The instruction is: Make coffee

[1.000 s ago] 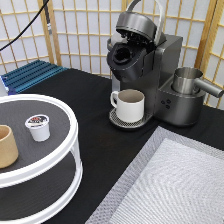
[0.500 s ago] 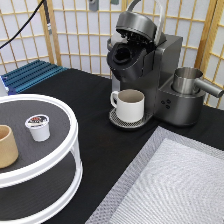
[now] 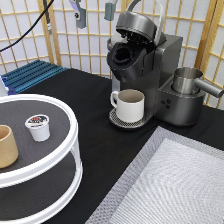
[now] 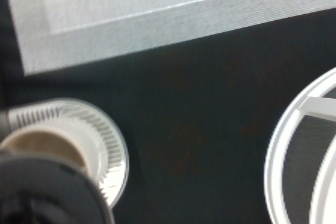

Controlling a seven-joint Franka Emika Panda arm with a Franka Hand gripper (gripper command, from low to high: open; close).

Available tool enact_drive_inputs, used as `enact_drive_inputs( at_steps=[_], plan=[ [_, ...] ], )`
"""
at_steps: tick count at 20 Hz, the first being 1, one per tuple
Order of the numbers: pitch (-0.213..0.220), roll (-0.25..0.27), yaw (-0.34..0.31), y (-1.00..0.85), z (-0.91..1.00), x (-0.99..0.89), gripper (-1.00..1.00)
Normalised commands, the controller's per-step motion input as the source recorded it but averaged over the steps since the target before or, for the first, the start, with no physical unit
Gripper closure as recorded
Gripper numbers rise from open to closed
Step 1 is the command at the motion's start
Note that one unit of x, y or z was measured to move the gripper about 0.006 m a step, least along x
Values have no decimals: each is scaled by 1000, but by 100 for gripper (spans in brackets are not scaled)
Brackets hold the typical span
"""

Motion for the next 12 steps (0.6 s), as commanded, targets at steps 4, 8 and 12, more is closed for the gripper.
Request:
enact_drive_inputs(
  at_steps=[4,8,12],
  plan=[
    [-127,20,-298,-169,-67,-154,-100],
    [-63,35,-294,-190,-56,-280,-100],
    [-3,16,-293,-241,-129,-379,-100]
  ],
)
